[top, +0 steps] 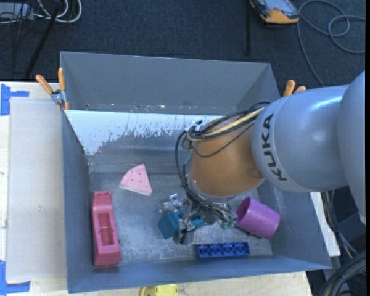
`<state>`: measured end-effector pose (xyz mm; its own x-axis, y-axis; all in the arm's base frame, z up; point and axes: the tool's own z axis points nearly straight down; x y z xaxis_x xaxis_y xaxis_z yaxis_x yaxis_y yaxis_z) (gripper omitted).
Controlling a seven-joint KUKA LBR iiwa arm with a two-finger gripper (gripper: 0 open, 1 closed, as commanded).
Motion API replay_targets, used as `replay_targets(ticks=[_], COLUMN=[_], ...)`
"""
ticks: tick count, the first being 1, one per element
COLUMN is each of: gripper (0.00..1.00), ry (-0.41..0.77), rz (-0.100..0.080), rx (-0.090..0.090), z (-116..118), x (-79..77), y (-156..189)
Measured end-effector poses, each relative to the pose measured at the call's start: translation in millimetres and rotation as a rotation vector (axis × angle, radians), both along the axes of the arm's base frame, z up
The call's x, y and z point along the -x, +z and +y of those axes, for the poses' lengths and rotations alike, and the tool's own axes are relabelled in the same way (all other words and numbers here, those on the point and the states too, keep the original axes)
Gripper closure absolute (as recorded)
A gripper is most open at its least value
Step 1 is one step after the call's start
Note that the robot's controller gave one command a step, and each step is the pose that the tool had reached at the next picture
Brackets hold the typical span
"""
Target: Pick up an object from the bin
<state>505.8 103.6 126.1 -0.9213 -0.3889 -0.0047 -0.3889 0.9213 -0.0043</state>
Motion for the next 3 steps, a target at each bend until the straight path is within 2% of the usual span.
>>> replay_targets(ticks=[1,2,3], gripper=[1.00,1.00,1.00], ry=[0.019,0.017,0.028], rz=[0.027,0.008,0.020], rx=[-0.002,0.000,-0.001], z=[-6.2,-30.0,-2.1], x=[10.6,6.2,6.9], y=[-4.9,50.7,91.9])
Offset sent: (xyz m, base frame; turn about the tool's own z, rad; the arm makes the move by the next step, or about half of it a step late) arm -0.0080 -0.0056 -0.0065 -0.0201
